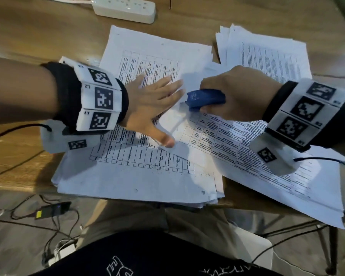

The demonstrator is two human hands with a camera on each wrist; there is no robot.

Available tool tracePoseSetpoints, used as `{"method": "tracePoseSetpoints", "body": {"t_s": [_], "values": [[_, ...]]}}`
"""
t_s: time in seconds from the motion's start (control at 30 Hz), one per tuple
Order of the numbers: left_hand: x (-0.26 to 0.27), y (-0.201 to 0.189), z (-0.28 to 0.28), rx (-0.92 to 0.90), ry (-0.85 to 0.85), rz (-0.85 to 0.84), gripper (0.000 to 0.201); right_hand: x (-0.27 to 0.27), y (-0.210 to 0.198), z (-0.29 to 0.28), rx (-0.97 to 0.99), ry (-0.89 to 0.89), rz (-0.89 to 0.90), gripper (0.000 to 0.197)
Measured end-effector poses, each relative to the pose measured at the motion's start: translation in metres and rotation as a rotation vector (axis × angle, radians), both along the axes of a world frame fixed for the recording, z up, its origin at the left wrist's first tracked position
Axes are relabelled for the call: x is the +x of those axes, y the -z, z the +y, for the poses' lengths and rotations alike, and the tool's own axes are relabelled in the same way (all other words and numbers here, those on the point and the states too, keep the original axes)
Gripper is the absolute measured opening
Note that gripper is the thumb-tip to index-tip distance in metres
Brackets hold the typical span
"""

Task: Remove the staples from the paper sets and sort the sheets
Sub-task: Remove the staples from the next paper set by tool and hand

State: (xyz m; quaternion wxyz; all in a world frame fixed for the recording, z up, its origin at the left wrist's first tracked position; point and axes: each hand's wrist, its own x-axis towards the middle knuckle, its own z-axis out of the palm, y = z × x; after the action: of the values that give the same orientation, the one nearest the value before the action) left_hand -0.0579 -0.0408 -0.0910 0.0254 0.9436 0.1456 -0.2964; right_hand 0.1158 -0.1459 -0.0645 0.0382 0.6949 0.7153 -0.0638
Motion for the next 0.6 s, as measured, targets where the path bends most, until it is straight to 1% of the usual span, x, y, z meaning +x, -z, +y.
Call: {"method": "tracePoseSetpoints", "body": {"t_s": [0.07, 0.2, 0.27, 0.33, 0.4, 0.5, 0.57, 0.6], "values": [[-0.003, 0.000, -0.003, -0.003, -0.018, 0.000, 0.126, 0.003, 0.000, -0.002, -0.005, 0.020, 0.029, 0.022], [-0.005, 0.000, -0.007, -0.010, -0.055, -0.003, 0.119, 0.006, -0.002, -0.011, 0.033, 0.004, 0.099, 0.025], [-0.006, 0.002, -0.006, -0.013, -0.060, -0.007, 0.120, 0.003, -0.003, -0.018, 0.053, -0.043, 0.154, 0.028], [-0.007, 0.002, -0.008, -0.022, -0.075, -0.010, 0.120, -0.004, -0.001, -0.024, 0.034, -0.113, 0.199, 0.027], [-0.007, 0.004, -0.009, -0.032, -0.095, -0.029, 0.112, -0.011, 0.005, -0.028, 0.020, -0.156, 0.230, 0.029], [-0.006, 0.005, -0.009, -0.027, -0.114, -0.058, 0.104, -0.018, 0.014, -0.032, 0.005, -0.131, 0.234, 0.028], [-0.006, 0.007, -0.007, -0.017, -0.106, -0.053, 0.107, -0.020, 0.019, -0.034, -0.024, -0.114, 0.216, 0.025], [-0.005, 0.007, -0.006, -0.015, -0.105, -0.045, 0.109, -0.021, 0.019, -0.035, -0.034, -0.113, 0.205, 0.027]]}}
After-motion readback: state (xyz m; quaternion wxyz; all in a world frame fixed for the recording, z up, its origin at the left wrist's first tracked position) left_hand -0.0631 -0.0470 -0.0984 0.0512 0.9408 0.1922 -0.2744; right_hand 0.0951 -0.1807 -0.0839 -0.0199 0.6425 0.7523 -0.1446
